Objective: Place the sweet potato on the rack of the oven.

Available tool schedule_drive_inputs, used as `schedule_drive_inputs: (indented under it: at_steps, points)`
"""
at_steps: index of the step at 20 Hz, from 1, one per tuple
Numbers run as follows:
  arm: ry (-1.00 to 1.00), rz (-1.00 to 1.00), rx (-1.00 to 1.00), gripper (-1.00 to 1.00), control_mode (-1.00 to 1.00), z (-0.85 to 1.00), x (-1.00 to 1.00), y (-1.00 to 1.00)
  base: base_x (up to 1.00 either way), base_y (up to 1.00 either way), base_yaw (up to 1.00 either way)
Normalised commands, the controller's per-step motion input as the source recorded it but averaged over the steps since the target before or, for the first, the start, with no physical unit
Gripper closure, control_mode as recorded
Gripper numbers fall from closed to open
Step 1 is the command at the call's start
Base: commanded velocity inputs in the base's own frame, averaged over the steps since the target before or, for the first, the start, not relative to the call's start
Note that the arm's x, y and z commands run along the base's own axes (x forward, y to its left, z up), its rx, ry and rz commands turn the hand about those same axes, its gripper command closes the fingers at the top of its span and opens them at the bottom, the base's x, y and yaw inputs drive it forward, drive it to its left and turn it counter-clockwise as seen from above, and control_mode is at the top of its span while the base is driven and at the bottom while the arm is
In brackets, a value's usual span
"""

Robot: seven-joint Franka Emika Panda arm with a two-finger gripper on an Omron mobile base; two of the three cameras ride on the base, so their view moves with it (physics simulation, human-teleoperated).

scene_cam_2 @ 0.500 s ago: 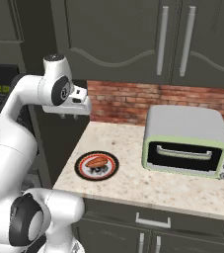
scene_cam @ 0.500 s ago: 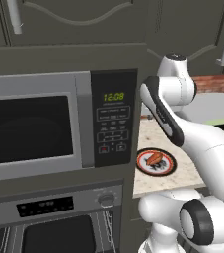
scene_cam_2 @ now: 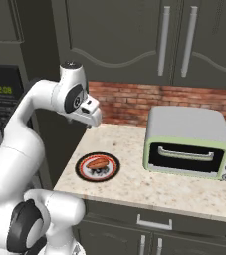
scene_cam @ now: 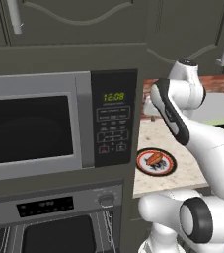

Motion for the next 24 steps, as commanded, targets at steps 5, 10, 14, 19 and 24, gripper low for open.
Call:
schedule_drive_inputs:
  at_steps: [5, 10, 14, 19, 24]
  points:
    - [0.02, -0.58, 0.17, -1.00, -1.00, -0.70, 0.00, -0.03, 0.00, 0.00, 0.00]
    - [0.00, -0.34, 0.06, -1.00, -1.00, -0.72, -0.01, -0.05, 0.00, 0.00, 0.00]
    - [0.02, -0.10, 0.00, -1.00, -1.00, -0.63, 0.09, -0.10, 0.00, 0.00, 0.00]
    - [0.00, -0.11, 0.01, -1.00, -1.00, -0.54, 0.19, -0.33, 0.00, 0.00, 0.00]
    - [0.03, -0.05, 0.02, -1.00, -1.00, -0.34, 0.39, -0.24, 0.00, 0.00, 0.00]
